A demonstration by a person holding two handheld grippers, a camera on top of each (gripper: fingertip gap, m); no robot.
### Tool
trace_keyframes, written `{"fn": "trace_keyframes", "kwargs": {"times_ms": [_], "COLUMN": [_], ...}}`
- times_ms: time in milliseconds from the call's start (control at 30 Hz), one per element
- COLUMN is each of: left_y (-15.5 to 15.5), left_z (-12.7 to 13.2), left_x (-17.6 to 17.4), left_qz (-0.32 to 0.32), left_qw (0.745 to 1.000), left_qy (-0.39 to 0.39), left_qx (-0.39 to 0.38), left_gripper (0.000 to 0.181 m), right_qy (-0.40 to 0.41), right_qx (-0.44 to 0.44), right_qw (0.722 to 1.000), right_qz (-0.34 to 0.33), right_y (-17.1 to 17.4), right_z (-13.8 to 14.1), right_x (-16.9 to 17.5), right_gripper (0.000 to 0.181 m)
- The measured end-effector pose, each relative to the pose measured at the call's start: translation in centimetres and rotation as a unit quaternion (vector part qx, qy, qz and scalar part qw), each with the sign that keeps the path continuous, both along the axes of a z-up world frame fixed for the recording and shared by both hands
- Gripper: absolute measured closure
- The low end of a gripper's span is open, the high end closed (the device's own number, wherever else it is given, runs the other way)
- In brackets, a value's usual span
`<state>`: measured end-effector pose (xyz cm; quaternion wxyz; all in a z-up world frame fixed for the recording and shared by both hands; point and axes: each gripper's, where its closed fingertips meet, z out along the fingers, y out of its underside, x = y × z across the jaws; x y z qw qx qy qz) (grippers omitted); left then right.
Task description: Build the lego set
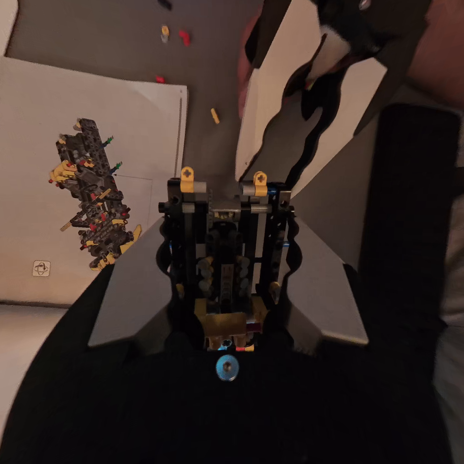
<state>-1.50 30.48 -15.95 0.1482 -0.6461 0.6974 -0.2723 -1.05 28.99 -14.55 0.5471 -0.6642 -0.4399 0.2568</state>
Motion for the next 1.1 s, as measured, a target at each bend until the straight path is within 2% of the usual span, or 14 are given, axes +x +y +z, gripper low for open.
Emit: {"fn": "trace_keyframes", "kwargs": {"times_ms": [133, 367, 533, 667, 767, 833, 900, 1100], "left_y": [-0.4, -0.6, 1.0, 2.0, 2.3, 2.4, 2.5, 2.1], "left_z": [2.6, 6.0, 8.0, 9.5, 10.2, 10.3, 10.2, 11.0], "left_x": [-1.4, -4.7, -6.5, -8.1, -9.1, -9.5, -9.7, -10.3], "left_qz": [-0.005, 0.006, 0.052, 0.082, 0.096, 0.1, 0.102, 0.097], "left_qw": [0.997, 0.983, 0.963, 0.943, 0.931, 0.93, 0.929, 0.918], "left_qy": [-0.076, -0.177, -0.256, -0.319, -0.348, -0.352, -0.352, -0.381], "left_qx": [-0.031, -0.043, -0.059, -0.057, -0.05, -0.046, -0.043, -0.058], "left_gripper": [0.087, 0.087, 0.088, 0.088, 0.088, 0.088, 0.088, 0.087], "right_qy": [0.076, 0.137, 0.203, 0.223, 0.251, 0.274, 0.288, 0.313], "right_qx": [-0.004, 0.01, -0.014, -0.003, -0.009, -0.033, -0.052, -0.057], "right_qw": [0.997, 0.987, 0.978, 0.975, 0.967, 0.96, 0.954, 0.947], "right_qz": [0.027, 0.078, 0.041, 0.0, -0.042, -0.055, -0.057, -0.044], "right_y": [-0.3, -0.6, 1.1, 2.2, 2.8, 2.7, 2.4, 1.9], "right_z": [2.8, 6.4, 8.3, 9.6, 10.2, 10.1, 10.1, 11.0], "right_x": [-1.6, -5.5, -7.0, -8.3, -9.0, -9.4, -9.9, -10.9], "right_gripper": [0.149, 0.15, 0.148, 0.144, 0.138, 0.141, 0.152, 0.153]}}
